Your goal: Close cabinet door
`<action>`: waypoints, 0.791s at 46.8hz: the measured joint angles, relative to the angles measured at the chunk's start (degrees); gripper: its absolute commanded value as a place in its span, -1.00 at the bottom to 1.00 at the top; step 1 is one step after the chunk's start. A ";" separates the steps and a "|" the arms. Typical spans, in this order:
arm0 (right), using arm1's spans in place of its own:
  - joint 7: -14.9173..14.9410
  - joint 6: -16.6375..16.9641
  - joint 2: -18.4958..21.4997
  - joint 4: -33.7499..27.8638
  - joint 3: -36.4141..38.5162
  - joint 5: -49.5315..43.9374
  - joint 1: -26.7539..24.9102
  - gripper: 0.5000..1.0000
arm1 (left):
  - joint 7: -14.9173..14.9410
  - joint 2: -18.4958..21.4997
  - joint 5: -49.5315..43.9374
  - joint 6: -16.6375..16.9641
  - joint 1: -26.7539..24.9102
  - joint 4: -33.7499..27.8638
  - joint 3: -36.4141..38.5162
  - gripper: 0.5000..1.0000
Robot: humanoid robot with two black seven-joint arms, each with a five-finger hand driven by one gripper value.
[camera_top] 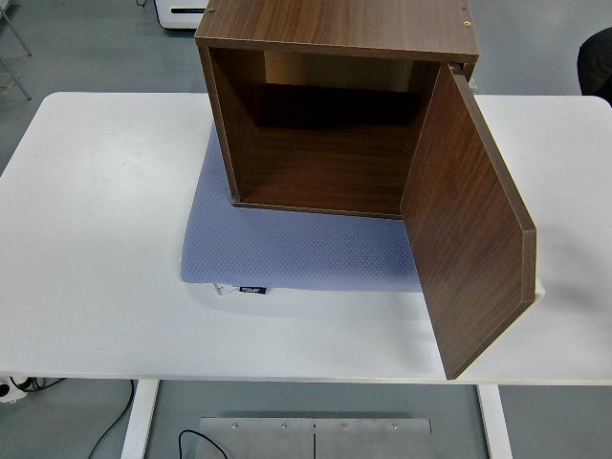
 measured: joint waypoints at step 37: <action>0.00 0.00 -3.95 10.90 0.04 -8.03 -1.77 1.00 | 0.00 0.00 0.01 0.00 0.00 0.00 0.00 1.00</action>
